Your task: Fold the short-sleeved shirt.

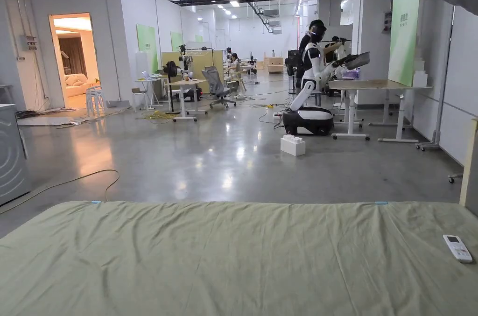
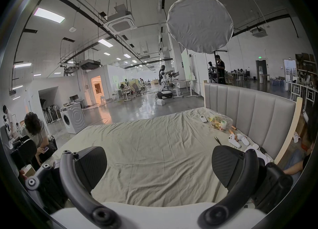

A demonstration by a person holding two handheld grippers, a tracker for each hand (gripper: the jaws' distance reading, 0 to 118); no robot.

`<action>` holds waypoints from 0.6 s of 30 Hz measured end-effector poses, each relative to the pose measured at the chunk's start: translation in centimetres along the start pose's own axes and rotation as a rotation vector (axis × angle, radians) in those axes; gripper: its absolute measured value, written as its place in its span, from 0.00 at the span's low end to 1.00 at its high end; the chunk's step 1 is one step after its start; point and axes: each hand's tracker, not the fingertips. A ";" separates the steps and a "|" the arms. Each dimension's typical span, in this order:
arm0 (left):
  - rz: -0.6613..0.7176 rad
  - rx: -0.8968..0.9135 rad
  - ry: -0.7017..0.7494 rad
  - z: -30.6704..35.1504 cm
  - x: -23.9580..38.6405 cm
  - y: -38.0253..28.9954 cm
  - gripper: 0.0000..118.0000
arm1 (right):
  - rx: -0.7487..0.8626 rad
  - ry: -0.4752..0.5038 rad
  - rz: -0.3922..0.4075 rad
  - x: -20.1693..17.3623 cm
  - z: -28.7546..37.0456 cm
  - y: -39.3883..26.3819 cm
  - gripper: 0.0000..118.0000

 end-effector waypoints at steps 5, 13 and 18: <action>-0.011 -0.009 0.004 0.0 0.0 -0.2 1.00 | -0.028 0.009 0.000 0.0 -0.4 -0.3 1.00; -0.013 -0.018 0.000 0.0 0.1 -0.3 1.00 | -0.030 0.024 -0.019 0.1 -0.4 -0.2 1.00; -0.021 -0.022 -0.007 -0.2 0.3 -0.4 1.00 | -0.026 0.026 0.011 -0.1 -0.4 -0.3 1.00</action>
